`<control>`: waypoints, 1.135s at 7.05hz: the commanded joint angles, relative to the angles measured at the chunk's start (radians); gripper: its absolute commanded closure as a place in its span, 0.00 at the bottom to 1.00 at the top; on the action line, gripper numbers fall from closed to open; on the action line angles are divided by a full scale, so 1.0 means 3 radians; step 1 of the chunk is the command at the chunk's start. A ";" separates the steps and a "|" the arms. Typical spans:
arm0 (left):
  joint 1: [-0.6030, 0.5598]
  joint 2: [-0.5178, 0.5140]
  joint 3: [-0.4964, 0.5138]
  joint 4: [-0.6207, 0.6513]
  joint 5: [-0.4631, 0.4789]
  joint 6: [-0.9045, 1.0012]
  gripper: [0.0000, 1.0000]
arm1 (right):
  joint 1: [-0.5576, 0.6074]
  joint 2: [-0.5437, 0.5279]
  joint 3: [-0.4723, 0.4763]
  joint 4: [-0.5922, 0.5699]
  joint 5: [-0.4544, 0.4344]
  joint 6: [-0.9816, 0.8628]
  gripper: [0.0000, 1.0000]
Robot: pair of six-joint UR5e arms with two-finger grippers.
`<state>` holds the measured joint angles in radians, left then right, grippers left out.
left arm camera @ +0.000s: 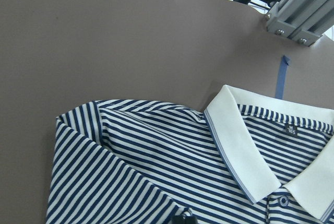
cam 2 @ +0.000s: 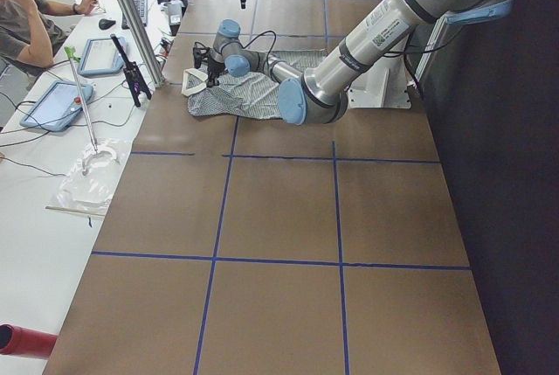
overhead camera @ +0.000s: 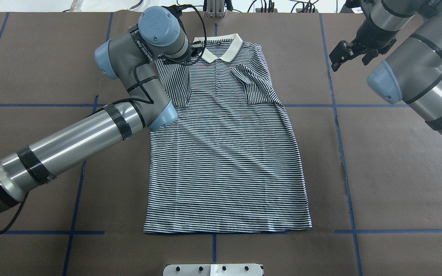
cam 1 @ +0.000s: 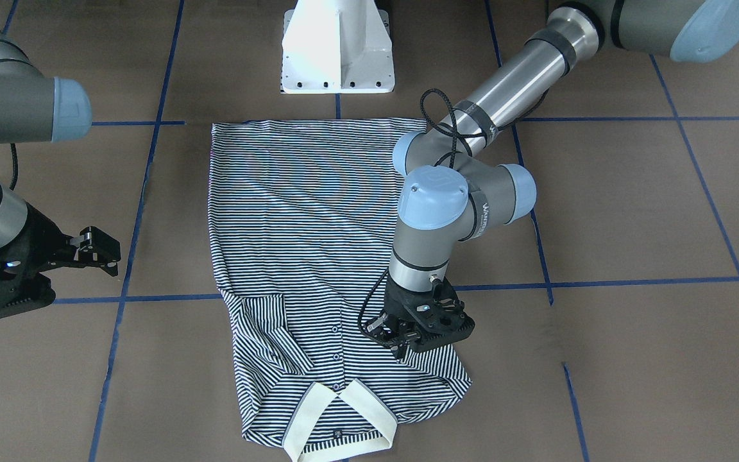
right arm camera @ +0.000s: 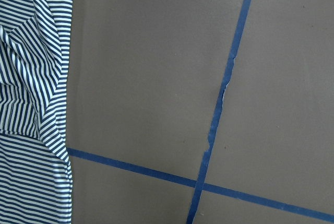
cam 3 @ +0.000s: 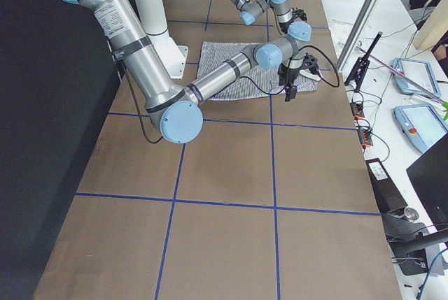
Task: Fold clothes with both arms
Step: 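Grasp the sleeve nearest the left gripper and fold it inward across the chest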
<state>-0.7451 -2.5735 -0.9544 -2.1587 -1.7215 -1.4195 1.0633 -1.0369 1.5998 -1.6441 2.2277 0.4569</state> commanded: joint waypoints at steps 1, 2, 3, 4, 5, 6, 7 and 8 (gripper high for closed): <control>0.0044 -0.0002 0.0072 -0.0243 0.0006 0.0123 0.01 | 0.0004 -0.0010 0.0000 0.0004 -0.0006 0.0006 0.00; 0.0050 -0.0007 0.0047 -0.0259 0.0006 0.0160 0.00 | -0.0001 -0.0021 0.0000 0.0004 -0.0011 0.0006 0.00; 0.0045 -0.0007 -0.0004 -0.0260 0.0001 0.0166 0.00 | -0.0001 -0.0046 0.0011 0.0009 -0.0006 0.0011 0.00; 0.0044 0.0034 -0.0131 -0.0224 -0.0024 0.0171 0.00 | -0.0001 -0.0087 0.0061 0.0009 -0.0011 0.0031 0.00; 0.0044 0.0196 -0.0375 -0.0178 -0.0151 0.0176 0.00 | -0.0016 -0.0158 0.0153 0.0009 -0.0011 0.0122 0.00; 0.0044 0.0491 -0.0838 0.0080 -0.0350 0.0201 0.00 | -0.0178 -0.0336 0.0392 0.0044 -0.0032 0.0463 0.00; 0.0039 0.0737 -0.1354 0.0478 -0.0392 0.0419 0.00 | -0.0321 -0.0495 0.0495 0.0379 -0.0037 0.0937 0.00; 0.0039 0.0917 -0.1815 0.0887 -0.0398 0.0679 0.00 | -0.0535 -0.0704 0.0557 0.0899 -0.0153 0.1412 0.00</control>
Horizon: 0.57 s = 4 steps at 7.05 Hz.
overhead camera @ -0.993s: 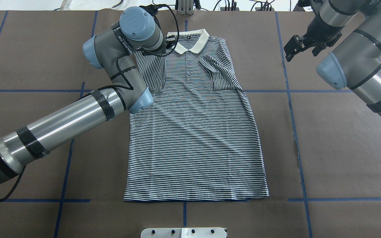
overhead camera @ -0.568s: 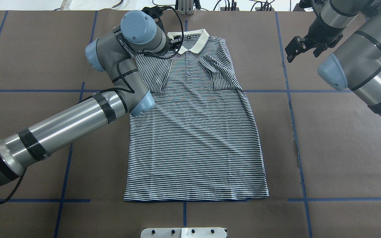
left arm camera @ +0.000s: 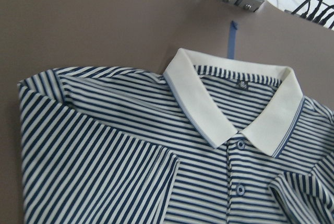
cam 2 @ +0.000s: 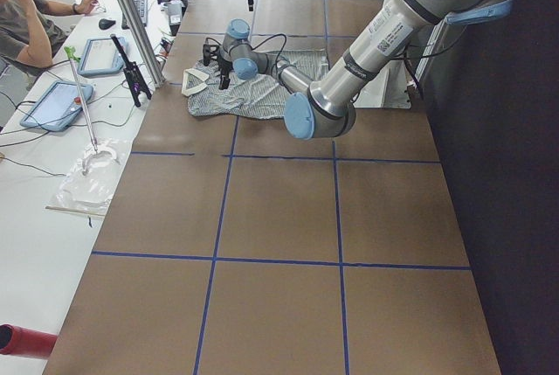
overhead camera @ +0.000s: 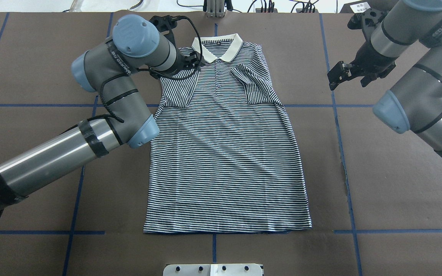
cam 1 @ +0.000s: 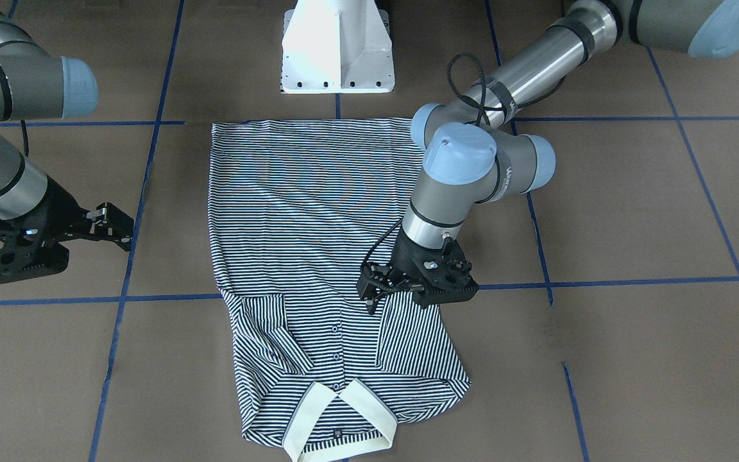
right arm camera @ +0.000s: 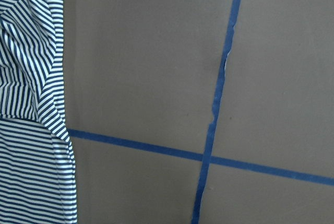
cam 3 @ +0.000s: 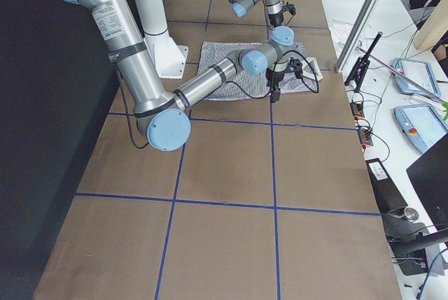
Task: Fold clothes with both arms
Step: 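Move the right gripper to the nearest hem corner while the left gripper releases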
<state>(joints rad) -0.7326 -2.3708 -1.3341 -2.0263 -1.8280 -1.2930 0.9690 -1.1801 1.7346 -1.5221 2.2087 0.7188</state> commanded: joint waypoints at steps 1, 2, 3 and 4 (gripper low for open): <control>-0.0002 0.0476 -0.1035 0.0824 -0.0058 0.0377 0.00 | -0.0532 -0.0563 0.0286 0.1069 -0.0395 0.1091 0.00; -0.0012 0.0696 -0.1450 0.0975 -0.0119 0.0621 0.00 | -0.0910 -0.0799 0.0571 0.1197 -0.0697 0.1436 0.00; -0.0013 0.0870 -0.1732 0.0981 -0.0134 0.0628 0.00 | -0.1268 -0.0958 0.0822 0.1188 -0.0948 0.1803 0.00; -0.0007 0.0882 -0.1780 0.0981 -0.0135 0.0618 0.00 | -0.1616 -0.1005 0.0895 0.1177 -0.1244 0.2141 0.00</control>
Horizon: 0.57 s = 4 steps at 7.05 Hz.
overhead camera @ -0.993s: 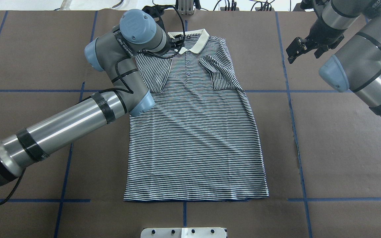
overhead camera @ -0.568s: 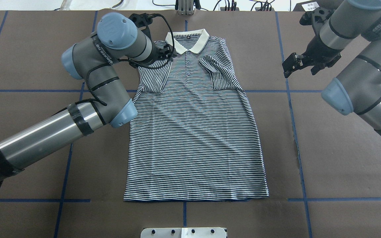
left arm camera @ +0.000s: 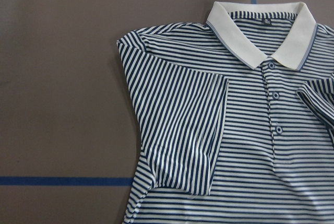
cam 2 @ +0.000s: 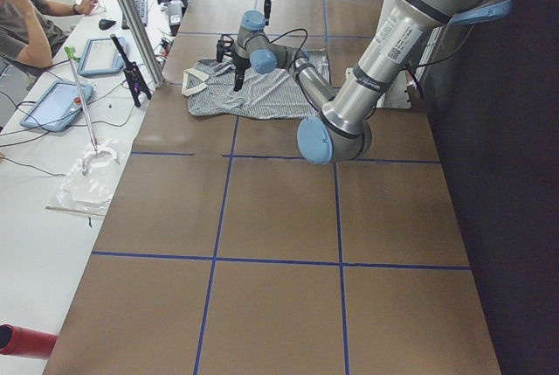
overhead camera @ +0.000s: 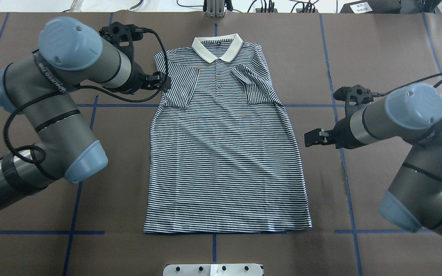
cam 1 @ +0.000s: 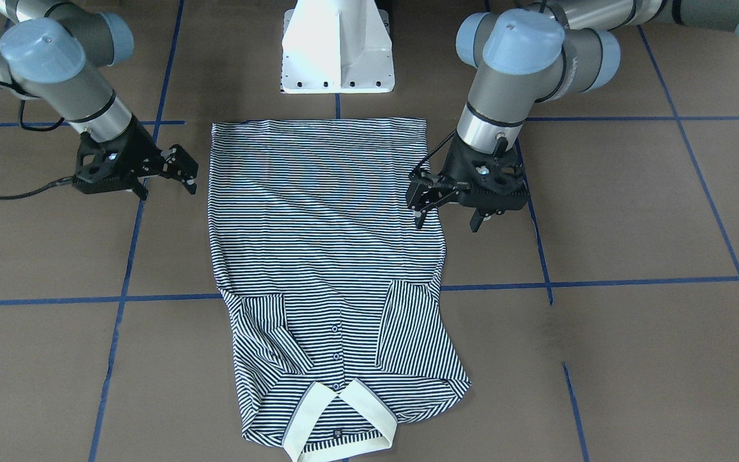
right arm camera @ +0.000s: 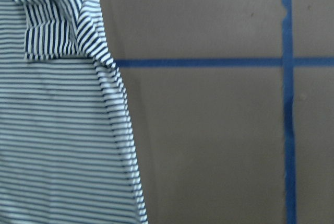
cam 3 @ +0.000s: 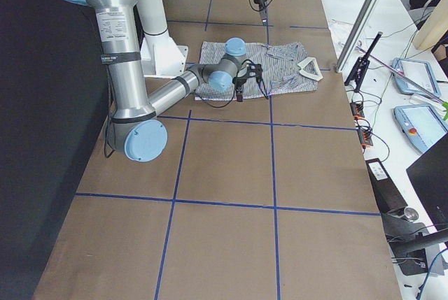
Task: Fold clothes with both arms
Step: 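Move the right gripper to the nearest hem corner while the left gripper releases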
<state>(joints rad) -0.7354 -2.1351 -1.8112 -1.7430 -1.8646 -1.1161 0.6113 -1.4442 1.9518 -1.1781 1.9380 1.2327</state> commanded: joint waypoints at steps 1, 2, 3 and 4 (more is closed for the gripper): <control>0.0007 0.0071 -0.0211 0.0037 -0.0018 0.0013 0.00 | -0.0756 -0.0151 0.0192 -0.0010 -0.0684 0.0639 0.00; 0.0007 0.0061 -0.0231 0.0037 -0.0018 0.0013 0.00 | -0.0972 -0.0146 0.0233 -0.0248 -0.0875 0.0717 0.00; 0.0007 0.0071 -0.0227 0.0032 -0.0013 0.0013 0.00 | -0.1121 -0.0131 0.0238 -0.0347 -0.0968 0.0738 0.00; 0.0007 0.0081 -0.0227 0.0032 -0.0013 0.0013 0.00 | -0.1284 -0.0141 0.0238 -0.0353 -0.0994 0.1017 0.00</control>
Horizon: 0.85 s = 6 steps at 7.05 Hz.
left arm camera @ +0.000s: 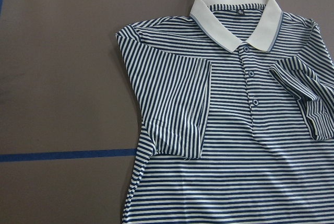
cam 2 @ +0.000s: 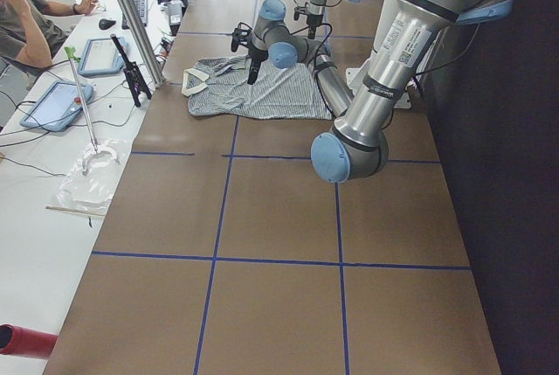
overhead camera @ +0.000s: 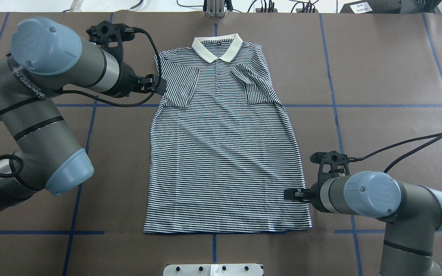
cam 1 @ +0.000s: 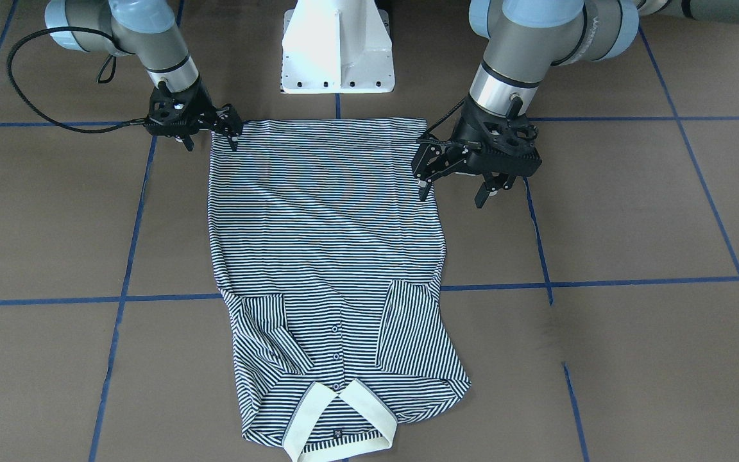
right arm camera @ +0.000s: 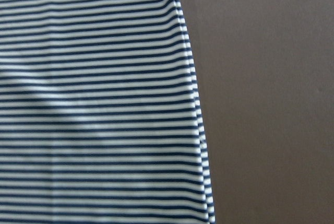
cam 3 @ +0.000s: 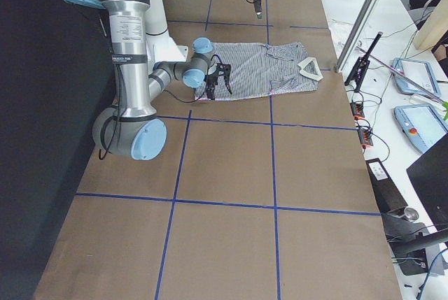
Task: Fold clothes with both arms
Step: 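Move the right gripper to the nearest hem corner while the left gripper releases, then grasp the hem corner with the right gripper while the left moves to the other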
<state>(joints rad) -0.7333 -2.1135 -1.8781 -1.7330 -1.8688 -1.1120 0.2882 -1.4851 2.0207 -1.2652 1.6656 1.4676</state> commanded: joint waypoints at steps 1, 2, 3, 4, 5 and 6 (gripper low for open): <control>0.0005 0.0014 0.0017 -0.0007 0.0001 0.0020 0.00 | -0.0300 -0.0010 0.0014 -0.0068 -0.0126 0.0267 0.00; 0.0005 0.0019 0.0022 -0.0007 0.0001 0.0030 0.00 | -0.0321 -0.0010 0.0019 -0.0149 -0.0127 0.0272 0.00; 0.0005 0.0019 0.0032 -0.0007 0.0001 0.0030 0.00 | -0.0327 -0.0005 0.0044 -0.0256 -0.0122 0.0272 0.00; 0.0005 0.0019 0.0038 -0.0012 0.0001 0.0030 0.00 | -0.0322 -0.0015 0.0105 -0.0358 -0.0112 0.0272 0.03; 0.0005 0.0019 0.0033 -0.0012 0.0001 0.0030 0.00 | -0.0322 0.0006 0.0167 -0.0491 -0.0106 0.0272 0.16; 0.0005 0.0019 0.0032 -0.0012 0.0001 0.0030 0.00 | -0.0327 0.0006 0.0162 -0.0507 -0.0101 0.0272 0.25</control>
<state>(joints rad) -0.7317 -2.1078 -1.8684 -1.7363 -1.8684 -1.1030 0.1915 -1.4850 2.0624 -1.3963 1.6332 1.5492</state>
